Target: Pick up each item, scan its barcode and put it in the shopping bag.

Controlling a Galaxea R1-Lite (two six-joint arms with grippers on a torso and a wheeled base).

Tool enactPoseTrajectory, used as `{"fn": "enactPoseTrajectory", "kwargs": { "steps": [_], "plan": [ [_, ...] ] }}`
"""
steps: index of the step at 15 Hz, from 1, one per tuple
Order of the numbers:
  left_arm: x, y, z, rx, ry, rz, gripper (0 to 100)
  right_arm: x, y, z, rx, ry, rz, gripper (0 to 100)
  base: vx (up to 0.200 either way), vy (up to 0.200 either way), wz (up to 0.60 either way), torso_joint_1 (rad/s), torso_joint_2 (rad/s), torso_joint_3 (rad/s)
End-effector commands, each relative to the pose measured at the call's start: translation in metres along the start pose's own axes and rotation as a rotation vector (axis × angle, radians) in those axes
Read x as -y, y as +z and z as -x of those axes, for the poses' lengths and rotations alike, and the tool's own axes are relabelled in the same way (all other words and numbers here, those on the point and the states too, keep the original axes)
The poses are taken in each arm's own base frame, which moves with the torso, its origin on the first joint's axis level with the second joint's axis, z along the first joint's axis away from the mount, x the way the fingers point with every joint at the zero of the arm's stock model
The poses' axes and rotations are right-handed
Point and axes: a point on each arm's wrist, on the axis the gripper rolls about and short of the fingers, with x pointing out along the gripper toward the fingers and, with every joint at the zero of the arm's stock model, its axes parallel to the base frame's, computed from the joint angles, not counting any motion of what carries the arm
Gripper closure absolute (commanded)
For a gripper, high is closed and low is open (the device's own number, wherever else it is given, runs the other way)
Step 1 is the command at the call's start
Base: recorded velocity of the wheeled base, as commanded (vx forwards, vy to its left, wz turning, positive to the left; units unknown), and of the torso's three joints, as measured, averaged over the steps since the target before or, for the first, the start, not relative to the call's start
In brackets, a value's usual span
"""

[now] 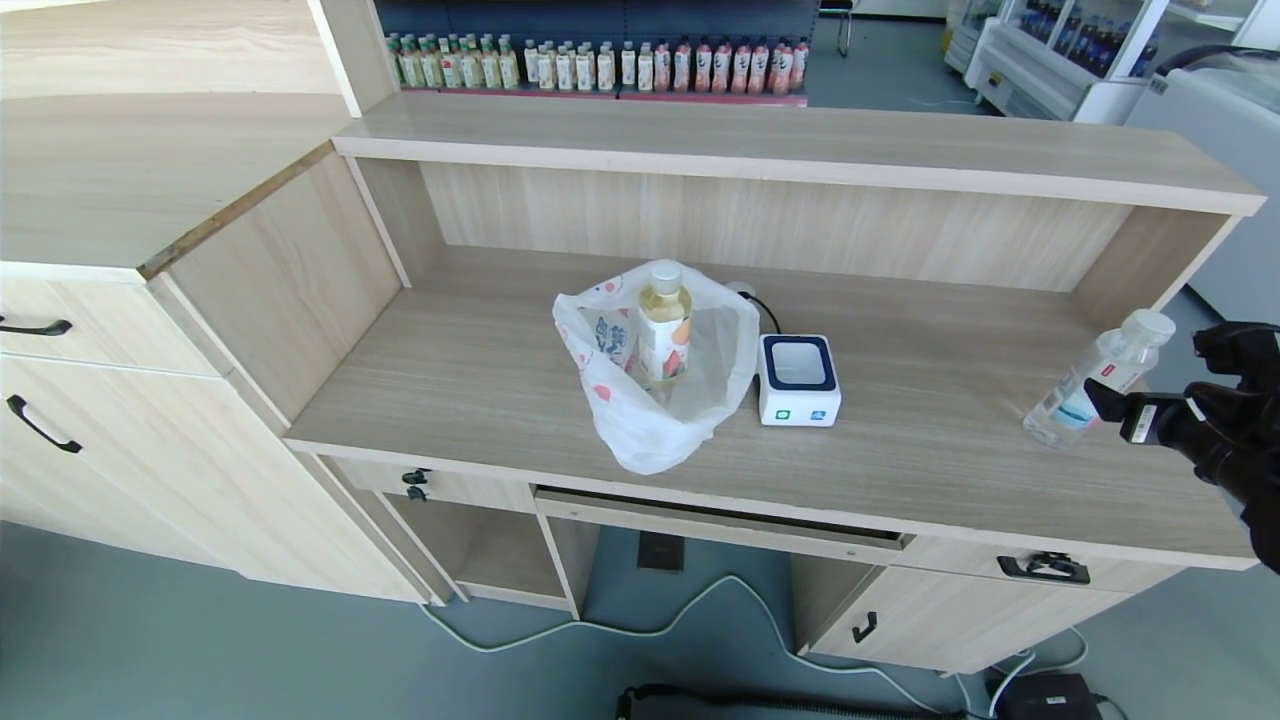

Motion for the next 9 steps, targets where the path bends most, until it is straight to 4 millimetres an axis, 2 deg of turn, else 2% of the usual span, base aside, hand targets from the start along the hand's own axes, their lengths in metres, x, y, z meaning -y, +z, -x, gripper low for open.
{"fn": "enactPoseTrajectory", "kwargs": {
  "steps": [1,9],
  "plan": [
    [0.000,0.000,0.000,0.001,0.000,0.000,0,-0.003,-0.003,-0.004,-0.005,0.008,0.002,0,0.000,0.000,0.00,0.000,0.00,0.000],
    [0.000,0.000,0.000,0.001,0.002,0.000,0,-0.010,-0.003,-0.017,0.011,0.031,0.011,0,0.000,0.000,0.00,0.000,0.00,0.000]
  ]
}}
